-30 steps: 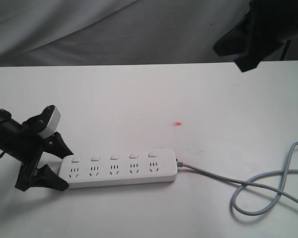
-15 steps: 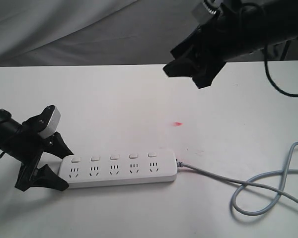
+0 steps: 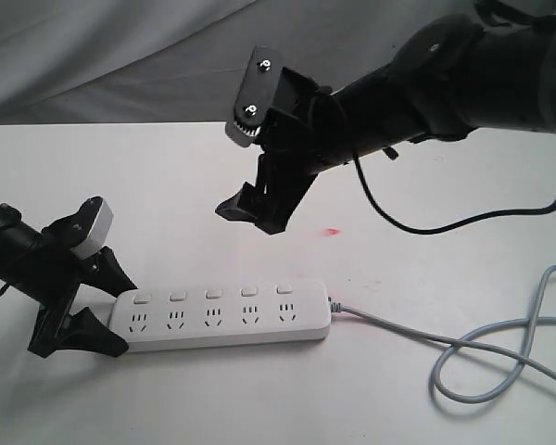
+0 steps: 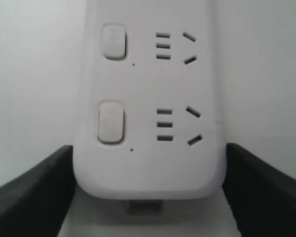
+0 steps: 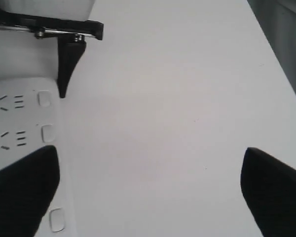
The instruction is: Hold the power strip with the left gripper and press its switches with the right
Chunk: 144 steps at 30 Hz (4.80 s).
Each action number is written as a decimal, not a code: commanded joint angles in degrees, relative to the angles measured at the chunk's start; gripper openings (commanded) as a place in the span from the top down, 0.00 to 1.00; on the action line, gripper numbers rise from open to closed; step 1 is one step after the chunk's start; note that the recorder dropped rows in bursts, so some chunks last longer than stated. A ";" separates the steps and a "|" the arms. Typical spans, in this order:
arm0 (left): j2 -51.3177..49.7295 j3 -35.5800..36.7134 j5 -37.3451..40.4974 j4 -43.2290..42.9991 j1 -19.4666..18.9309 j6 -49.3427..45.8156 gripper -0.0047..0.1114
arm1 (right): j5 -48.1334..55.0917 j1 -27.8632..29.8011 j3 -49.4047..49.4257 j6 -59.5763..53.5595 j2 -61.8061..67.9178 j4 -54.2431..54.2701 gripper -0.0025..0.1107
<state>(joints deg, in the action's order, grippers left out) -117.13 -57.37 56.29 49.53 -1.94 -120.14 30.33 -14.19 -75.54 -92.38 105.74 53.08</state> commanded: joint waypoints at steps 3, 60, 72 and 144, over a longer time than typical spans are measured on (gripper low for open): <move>-0.31 -0.13 -0.53 -0.75 0.22 0.22 0.93 | -14.15 -3.24 -0.28 -0.39 0.54 -0.30 0.16; -0.31 -0.13 -0.53 -0.75 0.22 0.22 0.93 | -1.59 -8.49 -9.67 -29.58 20.60 31.97 0.05; -0.31 -0.13 -0.53 -0.75 0.22 0.22 0.93 | -1.40 -8.75 -15.22 -18.54 23.78 21.23 0.05; -0.31 -0.13 -0.64 -0.75 0.22 0.22 0.93 | -11.89 -12.54 -15.22 -8.57 28.65 -1.67 0.05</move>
<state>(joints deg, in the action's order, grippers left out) -117.13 -57.37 56.29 49.53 -1.94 -120.14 19.70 -27.14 -91.76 -101.05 132.69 60.32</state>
